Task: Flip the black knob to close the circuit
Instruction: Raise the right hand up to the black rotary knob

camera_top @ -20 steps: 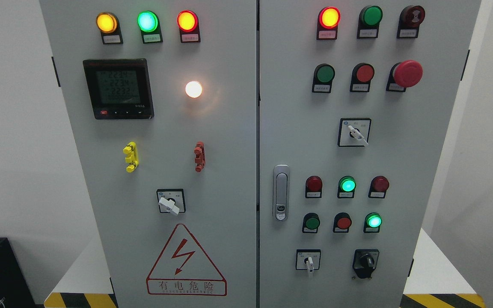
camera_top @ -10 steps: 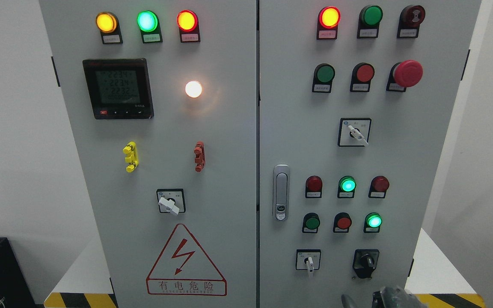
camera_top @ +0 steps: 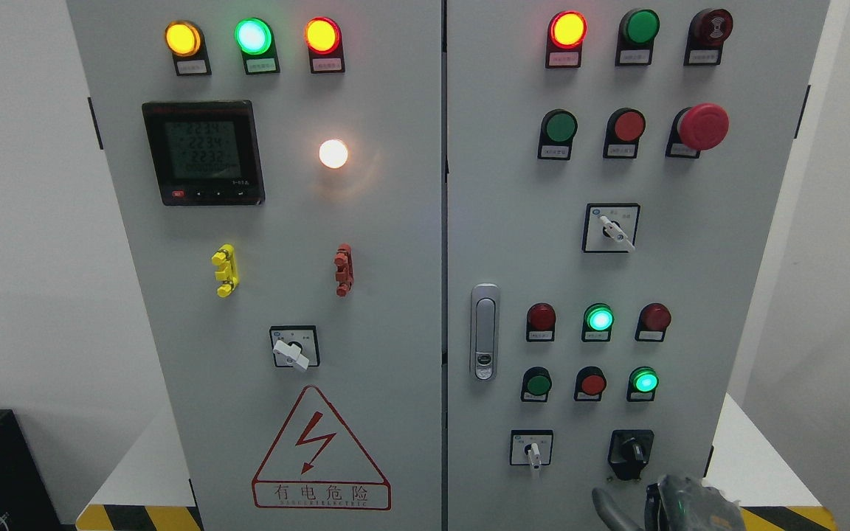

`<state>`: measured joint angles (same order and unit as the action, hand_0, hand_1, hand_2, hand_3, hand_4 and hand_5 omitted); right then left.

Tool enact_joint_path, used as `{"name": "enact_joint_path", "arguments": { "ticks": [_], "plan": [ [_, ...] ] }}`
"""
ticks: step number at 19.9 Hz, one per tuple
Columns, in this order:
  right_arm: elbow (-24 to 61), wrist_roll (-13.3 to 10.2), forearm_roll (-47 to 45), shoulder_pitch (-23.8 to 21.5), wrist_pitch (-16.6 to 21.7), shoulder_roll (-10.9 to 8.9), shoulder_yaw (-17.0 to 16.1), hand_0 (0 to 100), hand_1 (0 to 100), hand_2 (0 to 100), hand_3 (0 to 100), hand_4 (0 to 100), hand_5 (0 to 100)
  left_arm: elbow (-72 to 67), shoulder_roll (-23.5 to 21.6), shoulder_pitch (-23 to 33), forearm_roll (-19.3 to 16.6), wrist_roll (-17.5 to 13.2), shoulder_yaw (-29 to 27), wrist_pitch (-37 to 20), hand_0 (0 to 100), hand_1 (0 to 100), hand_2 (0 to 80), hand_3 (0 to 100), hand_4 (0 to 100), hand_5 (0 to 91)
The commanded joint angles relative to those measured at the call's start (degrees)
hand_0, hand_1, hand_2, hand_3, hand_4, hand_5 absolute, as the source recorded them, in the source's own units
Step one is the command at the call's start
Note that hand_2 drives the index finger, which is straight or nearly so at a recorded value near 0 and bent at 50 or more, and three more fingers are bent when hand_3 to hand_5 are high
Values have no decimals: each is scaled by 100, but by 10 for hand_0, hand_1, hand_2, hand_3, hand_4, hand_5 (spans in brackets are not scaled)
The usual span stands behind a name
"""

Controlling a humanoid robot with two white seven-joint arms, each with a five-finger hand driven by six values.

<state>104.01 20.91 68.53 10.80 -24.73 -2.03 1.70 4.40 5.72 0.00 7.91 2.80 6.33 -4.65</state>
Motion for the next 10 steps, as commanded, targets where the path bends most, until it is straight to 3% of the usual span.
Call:
{"name": "enact_joint_path", "arguments": {
  "ticks": [1, 10],
  "plan": [
    [-399, 0, -15, 186, -41, -350, 15, 0, 0, 891, 1000, 916, 938, -1, 0, 123, 0, 2, 0, -1, 120, 556, 0, 0, 0, 0],
    [-487, 9, -24, 344, -120, -350, 32, 0, 3, 891, 1000, 917, 937, -1, 0, 123, 0, 2, 0, -1, 120, 556, 0, 0, 0, 0]
  ]
}}
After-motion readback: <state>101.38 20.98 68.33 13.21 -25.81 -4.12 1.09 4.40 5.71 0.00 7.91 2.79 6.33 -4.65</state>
